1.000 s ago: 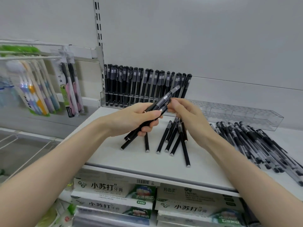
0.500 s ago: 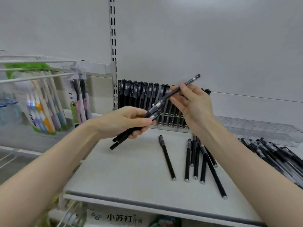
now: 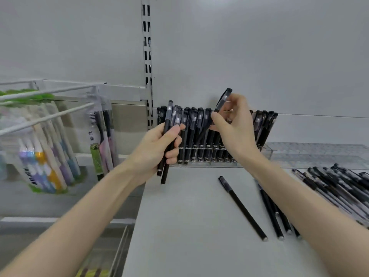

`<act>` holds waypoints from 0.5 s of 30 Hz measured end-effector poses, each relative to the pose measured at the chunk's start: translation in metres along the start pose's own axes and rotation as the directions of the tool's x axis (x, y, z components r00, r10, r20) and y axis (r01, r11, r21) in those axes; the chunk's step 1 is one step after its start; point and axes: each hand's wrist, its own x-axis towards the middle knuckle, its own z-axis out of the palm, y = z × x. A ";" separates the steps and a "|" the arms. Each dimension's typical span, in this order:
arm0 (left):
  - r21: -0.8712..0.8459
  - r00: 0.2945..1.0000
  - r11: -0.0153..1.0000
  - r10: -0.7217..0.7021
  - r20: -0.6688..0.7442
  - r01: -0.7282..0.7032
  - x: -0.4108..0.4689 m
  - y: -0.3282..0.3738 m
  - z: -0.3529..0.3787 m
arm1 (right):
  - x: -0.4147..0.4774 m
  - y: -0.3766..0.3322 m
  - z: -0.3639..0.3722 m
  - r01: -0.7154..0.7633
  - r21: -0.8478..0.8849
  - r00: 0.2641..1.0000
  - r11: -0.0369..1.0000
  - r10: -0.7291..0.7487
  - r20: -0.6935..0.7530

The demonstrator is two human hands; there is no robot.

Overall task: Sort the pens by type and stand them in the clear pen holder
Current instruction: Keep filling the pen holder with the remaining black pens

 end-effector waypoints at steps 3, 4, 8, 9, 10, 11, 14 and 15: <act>0.010 0.998 0.998 0.056 -0.027 -0.056 0.002 -0.006 0.003 | 0.003 0.002 0.007 0.089 -0.122 0.996 0.988 -0.091 -0.007; 0.010 0.997 0.998 0.064 -0.037 -0.064 0.002 -0.007 0.004 | 0.002 0.003 0.007 0.105 -0.130 0.994 0.986 -0.106 0.005; 0.100 0.993 0.990 0.105 -0.060 -0.098 0.001 -0.013 0.006 | 0.002 0.007 0.007 0.172 -0.182 0.984 0.968 -0.162 0.067; 0.134 0.993 0.986 0.108 -0.055 -0.100 0.000 -0.014 0.006 | 0.003 0.008 0.007 0.174 -0.189 0.984 0.967 -0.162 0.077; 0.153 0.993 0.983 0.106 -0.049 -0.097 -0.001 -0.014 0.006 | 0.004 0.009 0.008 0.169 -0.192 0.984 0.967 -0.154 0.093; 0.155 0.994 0.984 0.099 -0.048 -0.090 0.000 -0.015 0.005 | 0.005 0.010 0.009 0.164 -0.194 0.983 0.967 -0.143 0.117; 0.154 0.994 0.986 0.079 -0.078 -0.067 0.003 -0.020 0.004 | 0.007 0.015 0.009 0.175 -0.228 0.970 0.958 -0.128 0.205; 0.170 0.993 0.983 0.081 -0.083 -0.066 0.003 -0.022 0.003 | 0.007 0.017 0.008 0.190 -0.250 0.964 0.950 -0.132 0.229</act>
